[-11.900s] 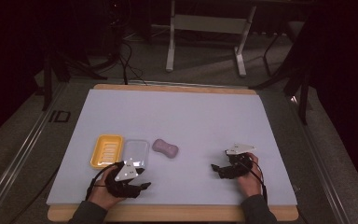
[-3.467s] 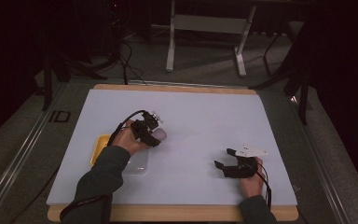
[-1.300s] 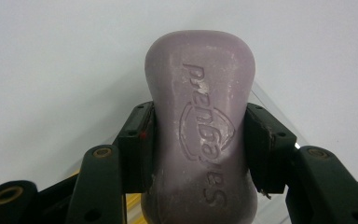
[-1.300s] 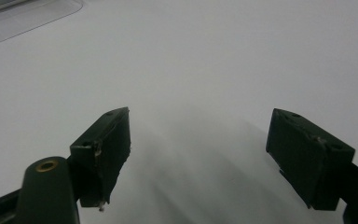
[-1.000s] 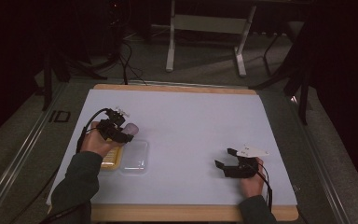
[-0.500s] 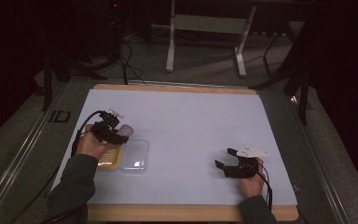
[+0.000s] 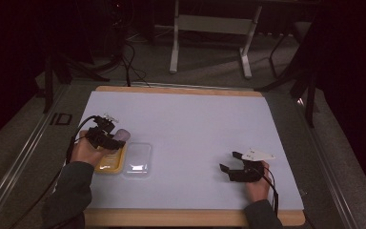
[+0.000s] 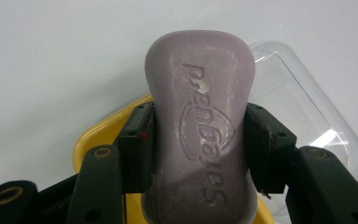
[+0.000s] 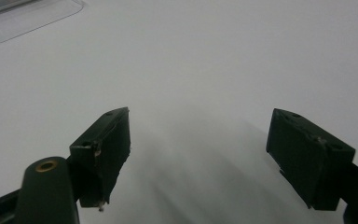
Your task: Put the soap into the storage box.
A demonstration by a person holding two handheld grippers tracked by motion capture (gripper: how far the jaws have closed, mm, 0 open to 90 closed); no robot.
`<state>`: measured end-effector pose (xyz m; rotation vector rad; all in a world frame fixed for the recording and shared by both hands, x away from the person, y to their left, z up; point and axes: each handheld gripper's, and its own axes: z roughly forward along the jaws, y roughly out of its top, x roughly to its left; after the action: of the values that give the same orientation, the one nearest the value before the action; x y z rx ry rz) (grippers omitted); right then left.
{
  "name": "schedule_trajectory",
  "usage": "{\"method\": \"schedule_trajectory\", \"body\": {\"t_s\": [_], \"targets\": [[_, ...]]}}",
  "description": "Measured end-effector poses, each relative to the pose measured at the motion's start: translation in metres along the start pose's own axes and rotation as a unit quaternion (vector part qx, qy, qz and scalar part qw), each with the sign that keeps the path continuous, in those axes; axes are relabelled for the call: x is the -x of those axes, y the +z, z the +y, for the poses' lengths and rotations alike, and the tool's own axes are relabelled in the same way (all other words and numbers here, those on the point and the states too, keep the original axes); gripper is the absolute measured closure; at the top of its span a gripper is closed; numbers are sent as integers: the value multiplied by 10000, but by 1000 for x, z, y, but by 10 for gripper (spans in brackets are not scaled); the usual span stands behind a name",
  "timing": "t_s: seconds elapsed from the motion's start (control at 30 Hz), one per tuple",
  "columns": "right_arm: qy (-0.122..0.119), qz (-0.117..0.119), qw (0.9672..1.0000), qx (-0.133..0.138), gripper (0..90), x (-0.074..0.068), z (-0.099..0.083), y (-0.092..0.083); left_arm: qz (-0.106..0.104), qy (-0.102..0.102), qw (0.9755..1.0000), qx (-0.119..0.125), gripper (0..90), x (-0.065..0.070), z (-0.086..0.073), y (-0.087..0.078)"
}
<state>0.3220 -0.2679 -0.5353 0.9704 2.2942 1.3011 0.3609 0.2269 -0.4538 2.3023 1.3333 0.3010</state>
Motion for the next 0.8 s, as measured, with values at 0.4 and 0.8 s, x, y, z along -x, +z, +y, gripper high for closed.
{"method": "schedule_trajectory", "body": {"t_s": [0.4, 0.8], "targets": [[-3, -12, 10000, 3, 211, 0, 0, 0, 0, -103, 9999, 15, 493, -3, -7, -2], [-24, -14, 10000, 4, 212, 0, 0, 0, 27, -196, 9998, 20, 492, -5, -14, -5]]}}
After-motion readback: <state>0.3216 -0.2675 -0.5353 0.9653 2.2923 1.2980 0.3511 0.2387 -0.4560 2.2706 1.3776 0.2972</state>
